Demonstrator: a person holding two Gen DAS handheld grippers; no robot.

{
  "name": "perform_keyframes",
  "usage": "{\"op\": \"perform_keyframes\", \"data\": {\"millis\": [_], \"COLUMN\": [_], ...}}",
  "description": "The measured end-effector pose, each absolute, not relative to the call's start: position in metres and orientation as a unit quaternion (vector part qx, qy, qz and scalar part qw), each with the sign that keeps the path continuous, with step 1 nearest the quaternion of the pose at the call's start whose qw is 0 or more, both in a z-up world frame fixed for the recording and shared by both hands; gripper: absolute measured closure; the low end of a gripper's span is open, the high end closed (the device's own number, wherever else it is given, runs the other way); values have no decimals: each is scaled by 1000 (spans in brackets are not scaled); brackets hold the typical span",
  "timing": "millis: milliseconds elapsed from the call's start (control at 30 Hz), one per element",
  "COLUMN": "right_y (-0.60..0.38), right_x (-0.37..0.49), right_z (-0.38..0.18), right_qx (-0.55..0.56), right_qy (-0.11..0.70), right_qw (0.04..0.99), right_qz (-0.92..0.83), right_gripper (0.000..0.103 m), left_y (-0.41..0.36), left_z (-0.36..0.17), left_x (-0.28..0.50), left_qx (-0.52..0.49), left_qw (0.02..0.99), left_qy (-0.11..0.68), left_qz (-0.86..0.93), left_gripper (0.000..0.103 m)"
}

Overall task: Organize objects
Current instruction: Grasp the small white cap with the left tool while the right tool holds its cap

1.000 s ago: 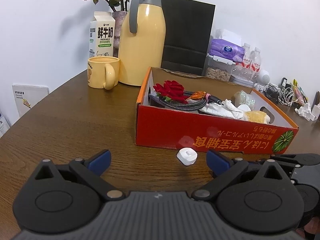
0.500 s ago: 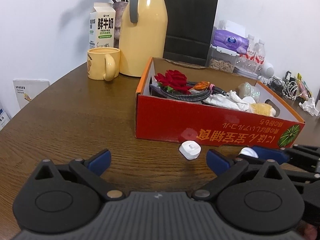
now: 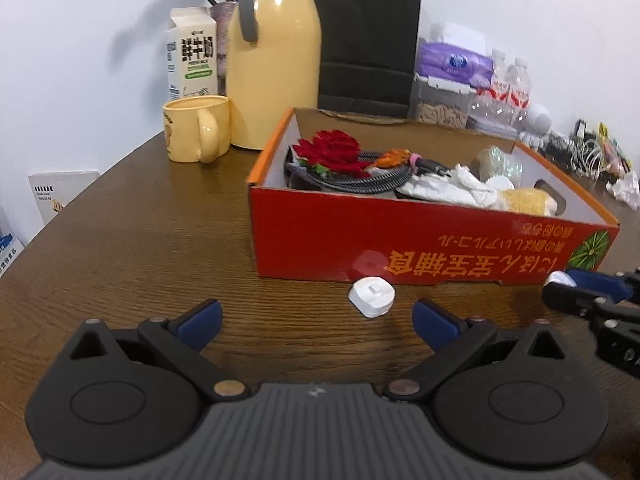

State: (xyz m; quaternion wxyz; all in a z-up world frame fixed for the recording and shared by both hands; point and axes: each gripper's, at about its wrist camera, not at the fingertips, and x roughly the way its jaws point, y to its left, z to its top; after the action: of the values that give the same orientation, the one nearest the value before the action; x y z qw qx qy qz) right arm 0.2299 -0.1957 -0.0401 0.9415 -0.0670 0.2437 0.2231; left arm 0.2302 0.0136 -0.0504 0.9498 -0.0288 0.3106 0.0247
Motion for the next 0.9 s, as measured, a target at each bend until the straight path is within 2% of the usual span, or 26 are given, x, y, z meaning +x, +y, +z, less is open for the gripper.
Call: {"op": "perform_keyframes", "data": {"millis": [400, 567, 633, 667, 700, 900], "right_y": [-222, -223, -222, -222, -222, -222], "right_x": [233, 230, 230, 229, 229, 227], "right_z": [-42, -40, -40, -39, -39, -39], "right_qx": [-64, -63, -65, -65, -66, -68], "right_qy": [242, 235, 233, 233, 232, 229], "right_qw": [945, 946, 946, 946, 946, 947], "right_qz": [213, 215, 216, 217, 217, 215], "right_gripper": [76, 76, 76, 76, 76, 76], "left_y": [-9, -17, -19, -20, -21, -24], "left_z": [-57, -61, -60, -60, -60, -60], "left_x": [268, 272, 267, 266, 265, 261], "left_qx": [-28, -9, -2, 0, 2, 9], "left_qw": [945, 944, 946, 947, 947, 949], "left_qy": [326, 331, 323, 322, 321, 316], "left_qz": [20, 10, 8, 4, -1, -10], "left_gripper": [0, 31, 54, 61, 74, 74]}}
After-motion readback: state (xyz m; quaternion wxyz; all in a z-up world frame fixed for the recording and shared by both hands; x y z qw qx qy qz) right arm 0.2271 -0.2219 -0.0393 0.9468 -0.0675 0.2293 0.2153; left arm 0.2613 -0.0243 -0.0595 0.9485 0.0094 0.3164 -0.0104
